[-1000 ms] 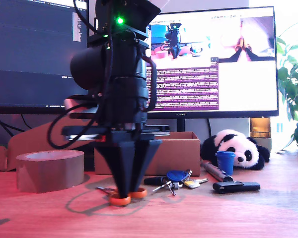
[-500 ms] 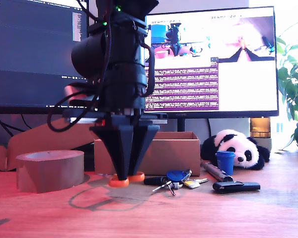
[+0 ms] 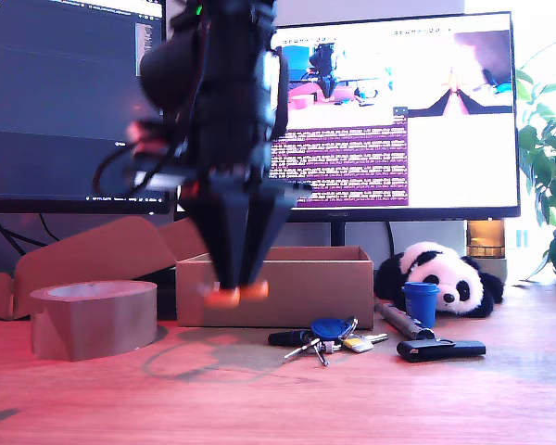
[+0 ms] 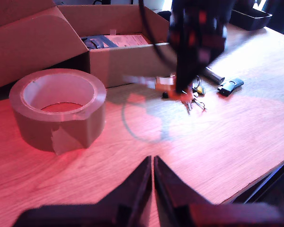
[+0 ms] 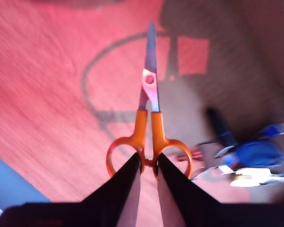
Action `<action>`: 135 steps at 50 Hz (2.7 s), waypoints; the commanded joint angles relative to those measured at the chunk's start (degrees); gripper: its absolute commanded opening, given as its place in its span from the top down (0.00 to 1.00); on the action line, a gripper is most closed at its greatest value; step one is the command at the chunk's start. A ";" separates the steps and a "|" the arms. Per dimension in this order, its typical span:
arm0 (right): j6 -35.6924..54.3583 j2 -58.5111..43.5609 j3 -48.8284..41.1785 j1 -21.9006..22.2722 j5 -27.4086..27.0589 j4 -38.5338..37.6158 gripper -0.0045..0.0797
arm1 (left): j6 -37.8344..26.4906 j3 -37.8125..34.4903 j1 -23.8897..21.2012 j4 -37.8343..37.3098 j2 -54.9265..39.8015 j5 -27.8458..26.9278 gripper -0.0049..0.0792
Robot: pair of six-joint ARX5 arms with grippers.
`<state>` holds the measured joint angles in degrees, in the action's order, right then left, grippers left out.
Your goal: Pick up the scissors and place it inside the cardboard box
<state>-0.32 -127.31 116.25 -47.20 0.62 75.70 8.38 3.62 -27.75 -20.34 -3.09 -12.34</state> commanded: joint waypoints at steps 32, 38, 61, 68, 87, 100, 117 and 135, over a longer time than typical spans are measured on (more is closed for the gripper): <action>0.33 -0.98 7.10 9.01 -4.39 -5.95 0.96 | -0.48 -0.92 -0.17 0.26 -0.26 -0.04 0.97; 0.33 -0.98 7.10 11.34 -4.55 -8.00 0.96 | -0.50 -0.92 -0.17 0.44 -0.26 0.61 0.97; 0.17 -1.44 7.10 15.43 -5.22 -15.02 0.96 | -0.94 -0.92 -0.17 8.04 -0.26 4.31 0.97; 0.22 -2.34 7.10 15.52 -5.09 -15.45 0.96 | -0.94 -0.92 -0.17 8.94 -0.26 4.31 0.97; 0.20 -5.73 7.10 16.24 -5.05 -19.12 0.96 | -0.92 -0.92 -0.17 8.24 -0.26 4.26 0.97; 0.22 -8.87 7.10 16.94 -4.55 -17.29 0.96 | -0.92 -0.92 -0.17 7.96 -0.26 4.26 0.97; 0.22 -12.17 7.10 17.00 -3.52 -15.93 0.96 | -0.92 -0.92 -0.17 7.93 -0.26 4.26 0.97; 0.20 -12.50 7.10 17.00 -3.56 -16.04 0.91 | -0.92 -0.92 -0.17 7.80 -0.26 4.26 0.97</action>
<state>0.05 -138.78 123.00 -30.09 -2.98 59.61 7.70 3.62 -27.75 -12.86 -3.09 -7.99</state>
